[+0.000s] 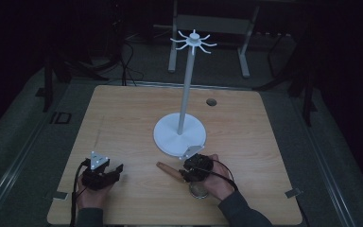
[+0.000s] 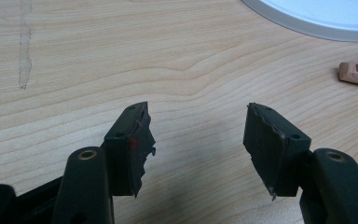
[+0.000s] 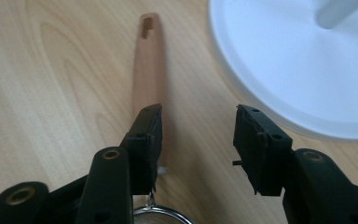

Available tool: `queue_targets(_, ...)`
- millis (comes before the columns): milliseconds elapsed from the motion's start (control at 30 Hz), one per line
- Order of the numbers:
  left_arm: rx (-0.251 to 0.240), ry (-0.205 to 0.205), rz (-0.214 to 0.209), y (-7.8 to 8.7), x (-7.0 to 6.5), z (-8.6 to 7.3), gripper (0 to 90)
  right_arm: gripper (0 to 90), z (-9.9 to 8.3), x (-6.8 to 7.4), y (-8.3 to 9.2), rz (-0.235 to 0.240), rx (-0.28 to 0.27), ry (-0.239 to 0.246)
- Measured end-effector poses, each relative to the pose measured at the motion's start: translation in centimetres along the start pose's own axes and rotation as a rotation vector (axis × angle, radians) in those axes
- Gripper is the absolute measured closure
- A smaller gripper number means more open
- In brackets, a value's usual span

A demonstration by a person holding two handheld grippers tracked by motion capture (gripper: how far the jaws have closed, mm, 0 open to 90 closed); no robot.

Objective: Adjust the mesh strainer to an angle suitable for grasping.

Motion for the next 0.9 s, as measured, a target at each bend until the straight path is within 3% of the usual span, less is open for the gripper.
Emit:
queue_targets(367, -0.001, 0.002, 0.000, 0.0, 0.0, 0.0, 41.4, 51.2, 0.0, 1.8, -2.1, 0.047, 0.079, 0.068)
queue_targets(433, -0.001, 0.003, 0.001, 0.0, 0.1, 0.0, 41.4, 55.6, -0.1, 1.9, -2.5, 0.058, 0.098, 0.068)
queue_targets(900, -0.003, 0.006, 0.001, 0.0, 0.1, 0.0, 41.4, 59.8, -0.2, 1.2, -3.4, 0.111, 0.130, 0.015)
Point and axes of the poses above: each handheld gripper's, and its own axes: y roughly backward along the jaws, z roughly out of its top, x roughly to its left, the point moved 4 cm from there along -y, roughly forward along the jaws, and after that the axes turned 3 degrees about -x, right-handed, at the moved point
